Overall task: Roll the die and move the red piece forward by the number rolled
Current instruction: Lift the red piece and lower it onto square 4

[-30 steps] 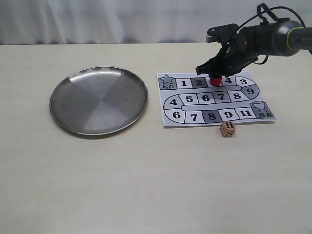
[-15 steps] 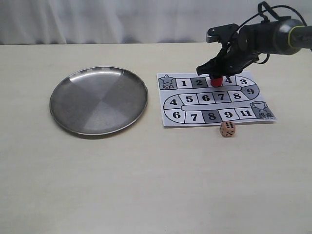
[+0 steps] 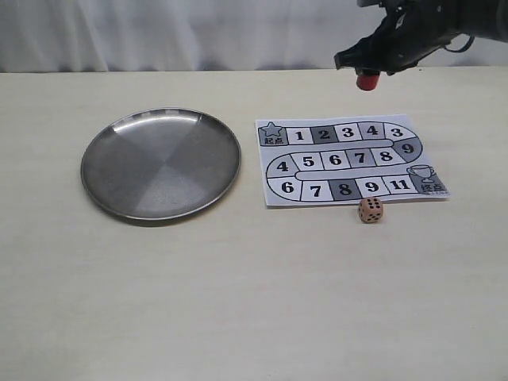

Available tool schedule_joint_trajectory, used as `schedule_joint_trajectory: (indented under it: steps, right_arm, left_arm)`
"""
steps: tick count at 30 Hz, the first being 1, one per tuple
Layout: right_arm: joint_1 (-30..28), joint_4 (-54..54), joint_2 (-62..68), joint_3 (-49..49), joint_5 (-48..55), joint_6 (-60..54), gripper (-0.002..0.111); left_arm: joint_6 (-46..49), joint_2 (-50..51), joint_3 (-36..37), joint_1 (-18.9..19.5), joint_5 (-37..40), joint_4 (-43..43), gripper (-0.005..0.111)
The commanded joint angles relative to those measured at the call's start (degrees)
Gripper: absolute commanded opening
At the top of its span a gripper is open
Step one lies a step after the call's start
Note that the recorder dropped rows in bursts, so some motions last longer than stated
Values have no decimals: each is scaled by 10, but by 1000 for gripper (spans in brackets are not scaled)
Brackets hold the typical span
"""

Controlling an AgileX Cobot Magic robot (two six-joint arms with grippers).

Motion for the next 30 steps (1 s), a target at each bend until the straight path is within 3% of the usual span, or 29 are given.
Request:
schedule_joint_trajectory:
  steps: [1, 14, 30]
  right_arm:
    - [-19, -6, 27, 1, -8, 0, 5]
    - [-37, 0, 133, 1, -2, 9, 5]
    - [-37, 1, 132, 1, 11, 9, 5]
  left_arm:
    - [-1, -1, 1, -1, -5, 0, 0]
    - [-1, -1, 1, -1, -5, 0, 0]
    - [-1, -1, 1, -1, -5, 0, 0]
